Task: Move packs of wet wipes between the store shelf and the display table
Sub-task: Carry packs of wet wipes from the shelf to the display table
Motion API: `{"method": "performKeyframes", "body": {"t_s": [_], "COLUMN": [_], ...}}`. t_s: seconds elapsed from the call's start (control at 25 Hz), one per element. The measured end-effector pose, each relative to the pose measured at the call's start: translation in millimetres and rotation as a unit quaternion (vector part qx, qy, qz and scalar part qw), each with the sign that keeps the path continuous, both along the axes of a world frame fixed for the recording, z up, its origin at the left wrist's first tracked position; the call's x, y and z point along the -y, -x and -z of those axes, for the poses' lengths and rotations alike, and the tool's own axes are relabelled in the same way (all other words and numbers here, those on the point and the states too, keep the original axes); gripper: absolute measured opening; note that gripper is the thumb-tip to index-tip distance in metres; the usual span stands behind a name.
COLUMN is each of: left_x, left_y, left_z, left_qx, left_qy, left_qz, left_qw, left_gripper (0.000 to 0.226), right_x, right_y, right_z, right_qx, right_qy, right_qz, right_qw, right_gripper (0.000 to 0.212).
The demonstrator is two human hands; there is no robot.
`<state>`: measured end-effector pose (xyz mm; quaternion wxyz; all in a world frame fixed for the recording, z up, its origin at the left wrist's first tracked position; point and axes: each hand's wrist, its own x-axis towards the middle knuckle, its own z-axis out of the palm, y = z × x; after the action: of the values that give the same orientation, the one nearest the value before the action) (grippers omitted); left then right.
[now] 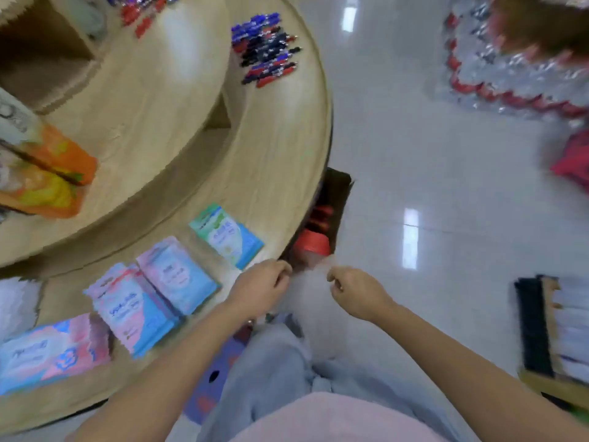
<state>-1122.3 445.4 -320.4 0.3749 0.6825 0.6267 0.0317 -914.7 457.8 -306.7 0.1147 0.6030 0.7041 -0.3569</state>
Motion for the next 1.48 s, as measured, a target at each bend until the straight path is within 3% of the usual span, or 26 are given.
{"method": "performKeyframes", "body": {"t_s": [0.2,0.4,0.64,0.84,0.96,1.12,1.2,1.28,1.32,1.48], "left_x": [-12.4,68.6,181.3,244.9,297.8,405.0,462.9,525.1,555.5,654.5], "left_y": [-140.3,-288.4,-407.1,-520.3,-599.2,-699.5,-731.7,-751.7,-758.3,-760.6], "left_z": [-14.2,-6.9,-0.8,-1.1,-7.3,-24.4,-36.1,-42.4,-43.5,-36.8], "left_qx": [-0.029,0.004,-0.035,-0.080,-0.098,-0.080,-0.068,-0.057,-0.051,-0.051], "left_qy": [-0.038,0.004,0.073,0.035,0.008,-0.031,-0.037,-0.040,-0.044,-0.050], "left_qz": [0.214,0.373,0.607,0.746,0.818,0.898,0.919,0.933,0.935,0.930], "left_qw": [0.976,0.928,0.790,0.660,0.567,0.432,0.386,0.354,0.348,0.361], "left_gripper": [0.026,0.030,0.031,0.032,0.032,0.034,0.036,0.035,0.034,0.034], "right_x": [116.8,289.1,438.4,533.2,588.2,655.1,681.7,711.9,729.8,825.9], "right_y": [-133.6,-222.9,-293.1,-318.8,-311.7,-278.1,-257.8,-241.4,-236.9,-246.4], "right_z": [1.8,11.8,-2.2,-7.5,-7.0,-2.5,1.4,8.1,12.1,20.6], "right_qx": [-0.018,-0.023,-0.030,-0.034,-0.041,-0.057,-0.072,-0.089,-0.096,-0.114], "right_qy": [0.010,0.085,0.059,0.022,0.053,0.058,0.063,0.066,0.068,0.058], "right_qz": [0.242,0.451,0.702,0.822,0.887,0.956,0.973,0.980,0.980,0.982], "right_qw": [0.970,0.888,0.709,0.567,0.456,0.282,0.208,0.164,0.158,0.142], "right_gripper": [0.031,0.031,0.031,0.029,0.027,0.026,0.026,0.026,0.027,0.027]}}
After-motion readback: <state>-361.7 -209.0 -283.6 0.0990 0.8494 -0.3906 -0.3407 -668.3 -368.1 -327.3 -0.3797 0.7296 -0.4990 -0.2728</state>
